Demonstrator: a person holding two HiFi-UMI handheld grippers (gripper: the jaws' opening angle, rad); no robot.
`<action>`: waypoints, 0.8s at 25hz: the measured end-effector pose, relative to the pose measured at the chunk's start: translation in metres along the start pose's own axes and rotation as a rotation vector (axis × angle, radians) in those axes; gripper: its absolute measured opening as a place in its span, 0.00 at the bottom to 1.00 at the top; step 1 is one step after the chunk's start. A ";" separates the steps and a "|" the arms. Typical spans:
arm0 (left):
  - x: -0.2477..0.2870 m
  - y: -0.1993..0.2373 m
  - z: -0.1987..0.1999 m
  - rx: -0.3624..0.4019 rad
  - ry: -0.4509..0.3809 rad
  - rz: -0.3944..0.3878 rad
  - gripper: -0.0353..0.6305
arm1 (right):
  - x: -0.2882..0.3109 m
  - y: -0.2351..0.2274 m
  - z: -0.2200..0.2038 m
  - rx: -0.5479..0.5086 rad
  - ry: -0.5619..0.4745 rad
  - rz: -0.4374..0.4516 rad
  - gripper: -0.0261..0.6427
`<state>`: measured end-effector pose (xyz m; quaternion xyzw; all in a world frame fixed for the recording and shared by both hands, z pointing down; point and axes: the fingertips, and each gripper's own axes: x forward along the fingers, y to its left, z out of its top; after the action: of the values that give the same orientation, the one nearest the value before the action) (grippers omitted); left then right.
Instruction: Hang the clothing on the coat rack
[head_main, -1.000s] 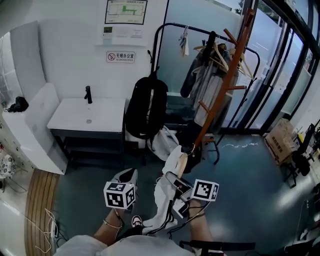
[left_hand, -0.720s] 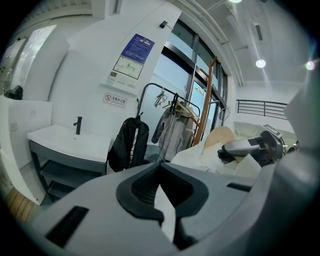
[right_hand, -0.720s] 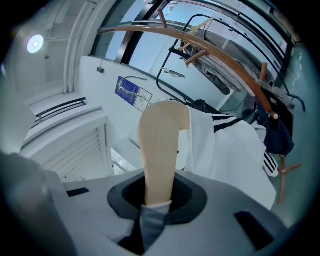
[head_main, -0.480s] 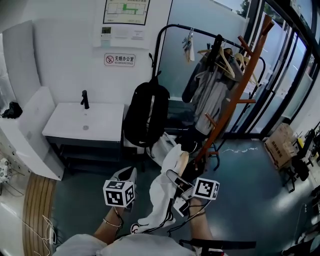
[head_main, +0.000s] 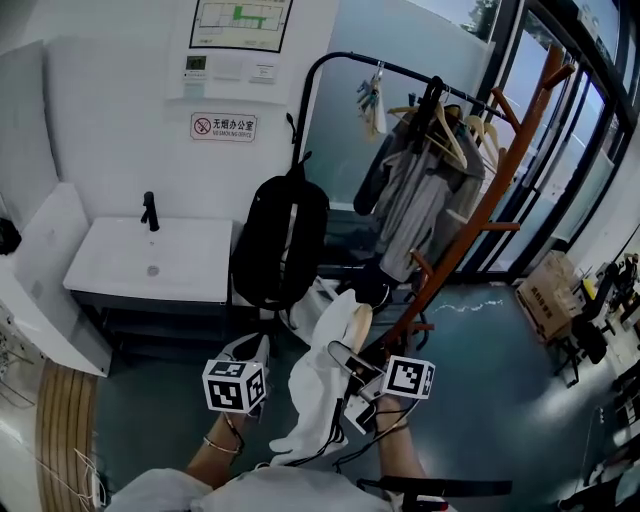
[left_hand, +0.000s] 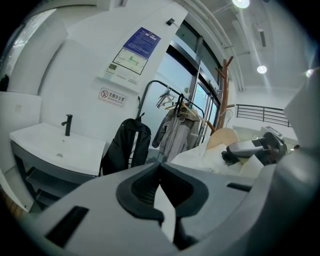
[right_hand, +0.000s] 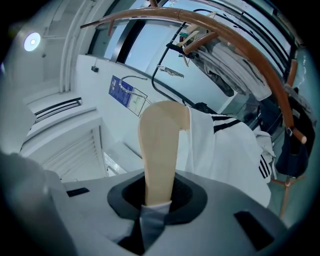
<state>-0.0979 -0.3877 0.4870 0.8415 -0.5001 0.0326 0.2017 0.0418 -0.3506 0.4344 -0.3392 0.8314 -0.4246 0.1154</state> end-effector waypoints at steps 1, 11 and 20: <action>0.005 0.003 0.001 -0.002 0.002 -0.002 0.06 | 0.004 -0.002 0.003 -0.001 -0.002 -0.003 0.15; 0.042 0.002 0.007 0.007 0.023 -0.024 0.06 | 0.013 -0.016 0.025 -0.011 0.004 -0.004 0.15; 0.065 -0.022 0.008 0.009 0.026 -0.024 0.06 | 0.011 -0.035 0.033 0.004 0.060 0.008 0.15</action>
<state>-0.0480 -0.4359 0.4896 0.8480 -0.4870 0.0434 0.2048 0.0654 -0.3929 0.4427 -0.3229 0.8351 -0.4357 0.0925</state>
